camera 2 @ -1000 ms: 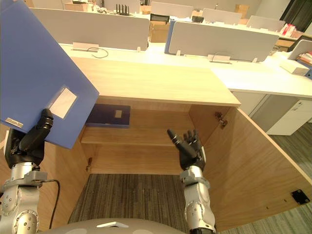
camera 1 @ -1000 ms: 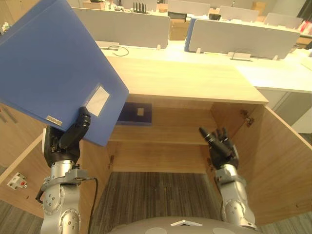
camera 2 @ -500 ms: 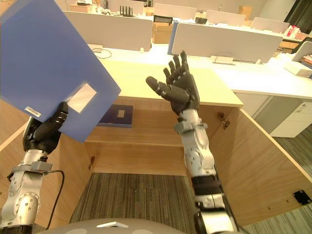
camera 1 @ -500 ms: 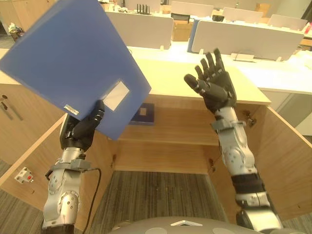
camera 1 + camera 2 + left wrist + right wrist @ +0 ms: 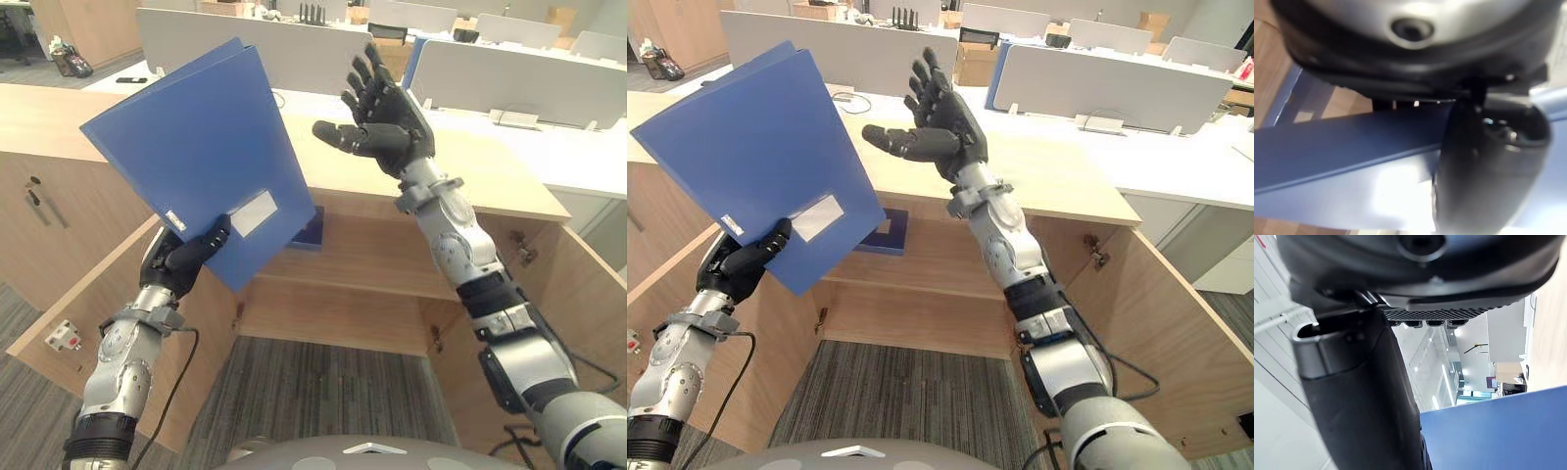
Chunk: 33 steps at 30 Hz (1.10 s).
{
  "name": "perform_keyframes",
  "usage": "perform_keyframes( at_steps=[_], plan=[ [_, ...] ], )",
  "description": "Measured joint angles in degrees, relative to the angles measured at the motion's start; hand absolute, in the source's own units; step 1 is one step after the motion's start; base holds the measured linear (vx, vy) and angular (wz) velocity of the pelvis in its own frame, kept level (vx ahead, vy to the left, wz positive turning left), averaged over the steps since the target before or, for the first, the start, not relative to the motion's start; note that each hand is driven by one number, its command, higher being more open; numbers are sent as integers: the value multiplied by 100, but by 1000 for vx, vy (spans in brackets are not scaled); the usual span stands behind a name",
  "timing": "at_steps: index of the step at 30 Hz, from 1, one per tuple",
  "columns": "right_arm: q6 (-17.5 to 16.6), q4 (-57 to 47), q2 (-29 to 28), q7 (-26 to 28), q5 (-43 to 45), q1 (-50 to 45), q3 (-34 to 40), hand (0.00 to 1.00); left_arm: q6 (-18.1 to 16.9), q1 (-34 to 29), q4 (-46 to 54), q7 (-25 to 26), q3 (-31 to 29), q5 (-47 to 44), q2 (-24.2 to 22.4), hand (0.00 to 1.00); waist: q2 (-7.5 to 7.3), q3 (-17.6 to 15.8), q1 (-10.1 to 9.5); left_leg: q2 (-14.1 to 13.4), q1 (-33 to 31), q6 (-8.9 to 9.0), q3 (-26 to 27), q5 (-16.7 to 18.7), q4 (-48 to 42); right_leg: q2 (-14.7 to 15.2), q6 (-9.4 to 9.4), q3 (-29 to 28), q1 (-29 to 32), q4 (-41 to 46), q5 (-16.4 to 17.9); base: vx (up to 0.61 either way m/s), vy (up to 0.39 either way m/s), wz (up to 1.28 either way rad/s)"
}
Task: Walk over to the cabinet, pick up the folder, carry it to the office cabinet, place the folder inside the office cabinet, then close the office cabinet door
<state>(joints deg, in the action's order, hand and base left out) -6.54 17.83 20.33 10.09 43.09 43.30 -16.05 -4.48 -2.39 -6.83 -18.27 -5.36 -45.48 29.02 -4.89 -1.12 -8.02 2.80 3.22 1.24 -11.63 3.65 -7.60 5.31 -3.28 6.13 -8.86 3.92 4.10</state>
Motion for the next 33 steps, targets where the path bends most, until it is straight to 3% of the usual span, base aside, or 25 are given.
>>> perform_keyframes(
  at_steps=[11,22,23,29,33],
  plan=[
    [21,853,258,436,-69,978,-1142,100,-2,434,15,-570,455,-180,312,0,1,-2,-145,-46,-21,23,-93,18,-28,-88,68,81,-15,0,41,11,-5,3],
    [125,1542,264,485,-228,1224,-1522,100,-9,481,168,-671,507,-189,566,0,-23,-25,-267,-67,-25,38,-132,35,-36,-105,73,118,-28,0,44,6,-3,1],
    [125,1548,264,499,-229,1228,-1531,0,-10,480,264,-695,506,-189,587,0,-39,-52,-277,-92,-26,44,-139,39,-43,-101,78,127,-35,1,48,6,6,4],
    [127,1611,411,782,-192,1380,-1915,0,-21,483,283,-719,573,-279,936,0,-55,-99,-284,-132,-71,78,-148,102,-141,-132,98,134,-30,-2,60,0,0,0],
    [149,1605,563,1178,301,1337,-2150,0,-20,486,256,-723,719,-401,1160,0,-59,-115,-280,-154,-92,103,-156,173,-208,-159,123,140,-21,-23,77,0,0,0]
  ],
)
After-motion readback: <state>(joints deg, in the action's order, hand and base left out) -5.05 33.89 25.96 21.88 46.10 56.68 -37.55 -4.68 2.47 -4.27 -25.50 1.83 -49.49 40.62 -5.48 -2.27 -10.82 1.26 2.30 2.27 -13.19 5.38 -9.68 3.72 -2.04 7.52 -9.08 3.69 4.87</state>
